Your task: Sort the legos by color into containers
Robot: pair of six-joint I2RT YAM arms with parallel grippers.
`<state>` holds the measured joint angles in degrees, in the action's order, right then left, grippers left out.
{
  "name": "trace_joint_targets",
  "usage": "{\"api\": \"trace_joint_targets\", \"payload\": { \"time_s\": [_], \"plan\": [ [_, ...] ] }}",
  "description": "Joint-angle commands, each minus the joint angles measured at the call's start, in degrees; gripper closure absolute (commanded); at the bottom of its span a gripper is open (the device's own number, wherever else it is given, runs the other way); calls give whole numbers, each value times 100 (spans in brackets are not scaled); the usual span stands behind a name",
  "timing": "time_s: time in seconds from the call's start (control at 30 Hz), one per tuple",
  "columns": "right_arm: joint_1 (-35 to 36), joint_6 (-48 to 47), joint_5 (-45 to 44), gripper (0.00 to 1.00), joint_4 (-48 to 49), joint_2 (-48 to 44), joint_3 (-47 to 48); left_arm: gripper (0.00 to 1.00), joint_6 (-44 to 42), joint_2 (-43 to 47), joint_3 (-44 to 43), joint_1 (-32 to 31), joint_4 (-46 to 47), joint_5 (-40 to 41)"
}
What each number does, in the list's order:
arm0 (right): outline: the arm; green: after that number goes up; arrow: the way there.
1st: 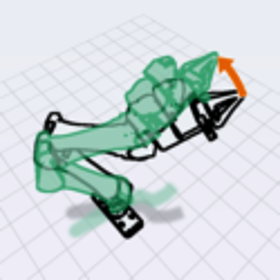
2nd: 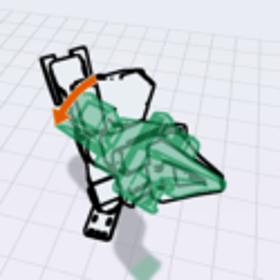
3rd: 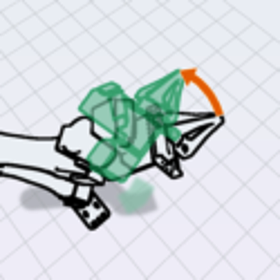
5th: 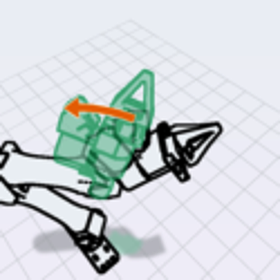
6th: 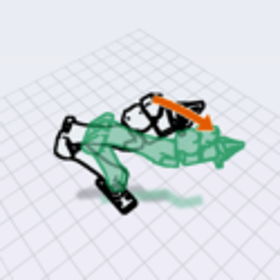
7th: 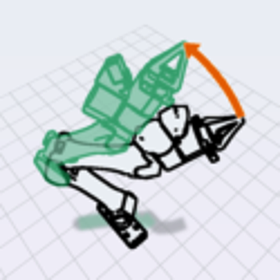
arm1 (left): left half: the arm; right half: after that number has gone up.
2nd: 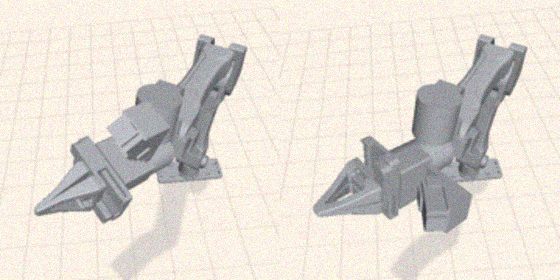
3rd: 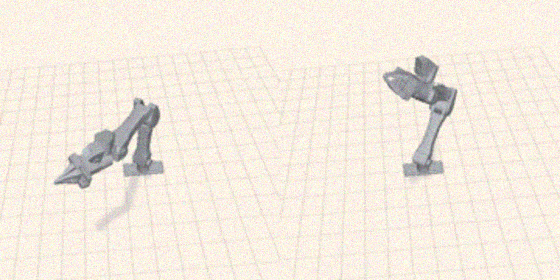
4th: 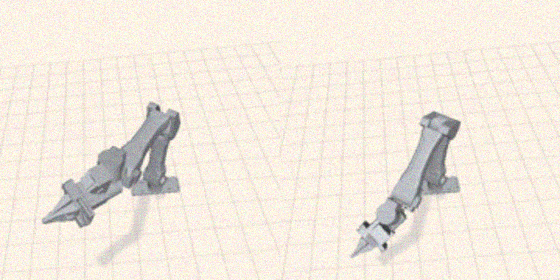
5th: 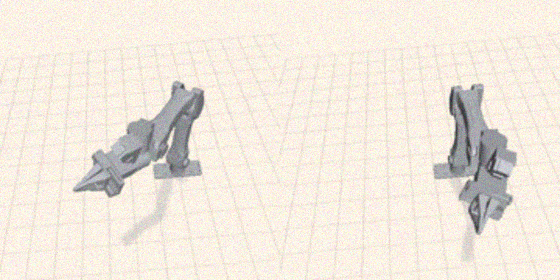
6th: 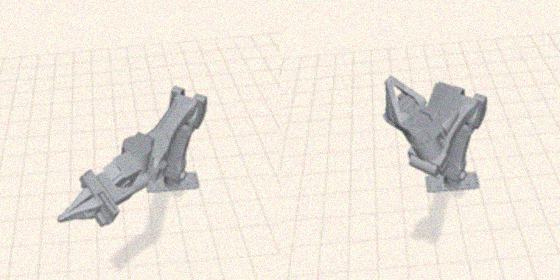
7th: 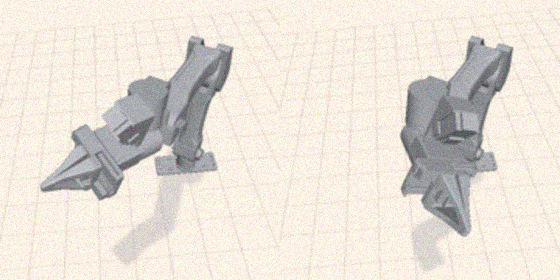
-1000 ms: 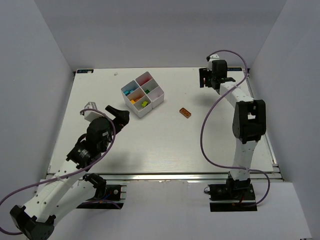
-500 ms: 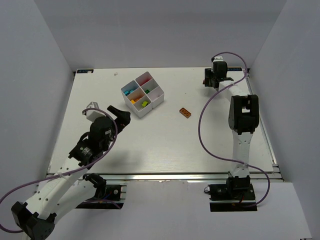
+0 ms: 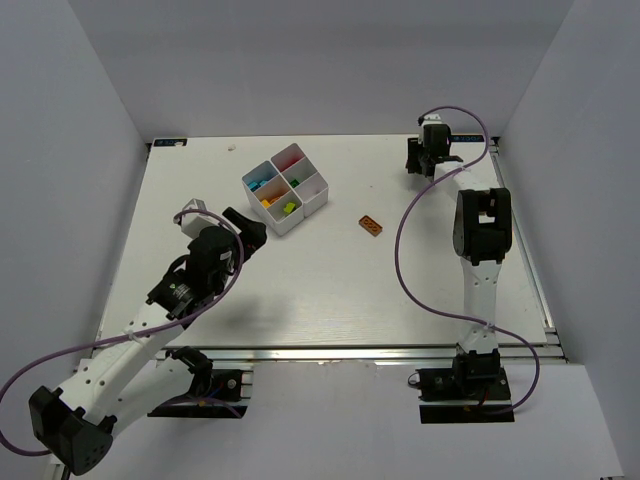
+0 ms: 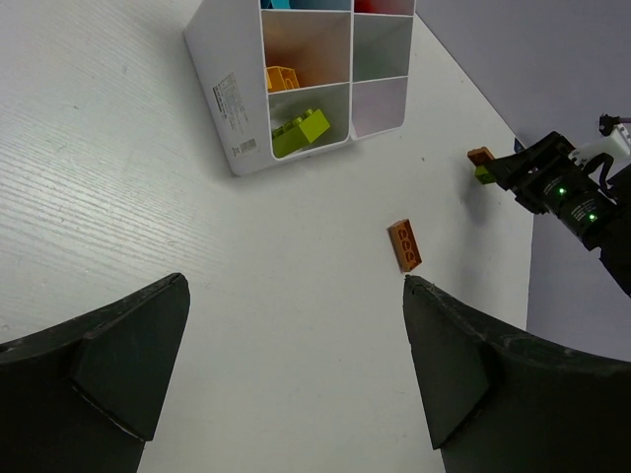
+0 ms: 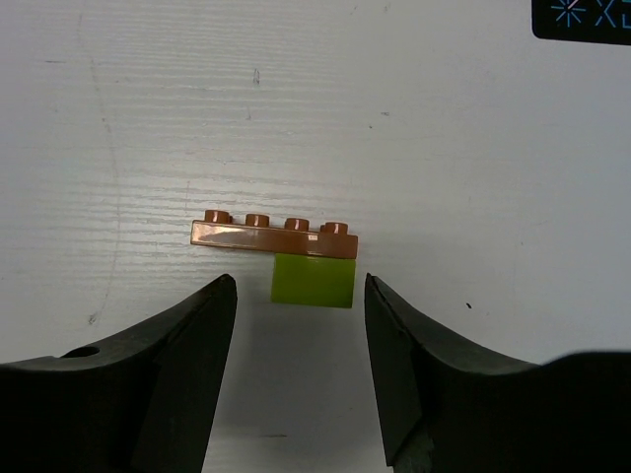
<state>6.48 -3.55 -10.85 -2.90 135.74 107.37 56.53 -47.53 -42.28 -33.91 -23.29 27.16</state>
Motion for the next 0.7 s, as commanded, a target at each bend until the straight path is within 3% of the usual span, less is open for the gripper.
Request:
{"api": "trace_joint_targets", "payload": {
  "time_s": [0.0, 0.4, 0.67],
  "plan": [
    [-33, 47, 66, 40, 123, 49, 197, 2, -46, -2, -237, 16, 35, 35],
    [-103, 21, 136, 48, 210, 286, 337, 2, -151, -187, -482, 16, -79, 26],
    [-147, 118, 285, 58, 210, 374, 390, 2, -99, -265, -562, 16, -70, 26]
  ]
}}
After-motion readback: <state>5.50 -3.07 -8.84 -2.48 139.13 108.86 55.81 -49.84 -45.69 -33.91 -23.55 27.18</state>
